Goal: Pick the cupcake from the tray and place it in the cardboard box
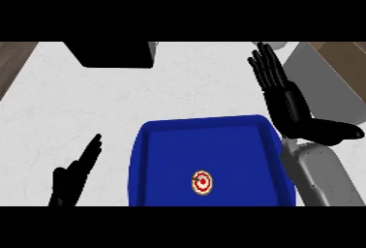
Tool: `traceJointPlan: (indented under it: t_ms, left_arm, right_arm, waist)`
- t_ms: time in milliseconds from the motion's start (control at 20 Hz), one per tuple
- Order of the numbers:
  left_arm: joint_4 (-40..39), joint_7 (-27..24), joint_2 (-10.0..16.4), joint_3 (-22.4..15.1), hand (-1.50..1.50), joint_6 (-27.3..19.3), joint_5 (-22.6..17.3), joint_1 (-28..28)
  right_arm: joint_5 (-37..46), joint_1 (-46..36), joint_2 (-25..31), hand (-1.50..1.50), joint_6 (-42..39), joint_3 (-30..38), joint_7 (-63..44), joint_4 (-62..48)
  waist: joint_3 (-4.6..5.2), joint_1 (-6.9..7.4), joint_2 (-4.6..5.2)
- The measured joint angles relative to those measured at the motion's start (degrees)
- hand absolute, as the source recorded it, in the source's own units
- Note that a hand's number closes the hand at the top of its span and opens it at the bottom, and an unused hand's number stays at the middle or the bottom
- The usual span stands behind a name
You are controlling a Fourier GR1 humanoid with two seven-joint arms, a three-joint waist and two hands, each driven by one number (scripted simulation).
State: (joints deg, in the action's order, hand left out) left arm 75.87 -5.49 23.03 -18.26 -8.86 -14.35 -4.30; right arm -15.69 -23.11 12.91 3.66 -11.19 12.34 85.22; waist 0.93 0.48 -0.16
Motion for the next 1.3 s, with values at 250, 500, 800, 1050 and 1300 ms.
traceJointPlan:
  t_ms: [250, 500, 800, 1050, 1300]
  left_arm:
    - [5.54, 1.91, 1.71, 5.89, 0.0, -0.18, -4.31, 0.95]
    - [8.72, 4.69, 2.96, 10.91, 0.0, -0.44, -9.0, 2.2]
    - [12.03, 8.43, 4.59, 13.63, 0.0, 0.33, -12.16, 2.83]
    - [13.08, 9.88, 5.19, 14.64, 0.0, 0.73, -13.09, 3.7]
    - [14.26, 11.5, 5.84, 14.86, 0.0, 0.82, -13.44, 4.63]
  right_arm:
    - [4.09, 8.38, -0.86, -1.5, 6.64, -2.8, -5.91, 6.09]
    - [14.57, 17.18, 0.12, -1.5, 20.54, -0.94, -4.56, 9.16]
    - [28.93, 32.27, -0.9, -1.5, 30.01, -10.87, 1.49, 23.39]
    - [43.3, 39.73, 4.89, -1.5, 28.95, -17.5, -8.47, 28.15]
    - [56.15, 43.1, 10.89, -1.5, 21.86, -19.05, -22.57, 30.22]
  waist:
    - [-0.65, -1.03, -0.39]
    - [-0.72, -3.6, -1.12]
    - [-0.8, -3.03, -0.85]
    - [-0.53, -2.29, -0.48]
    - [-0.31, -1.66, -0.14]
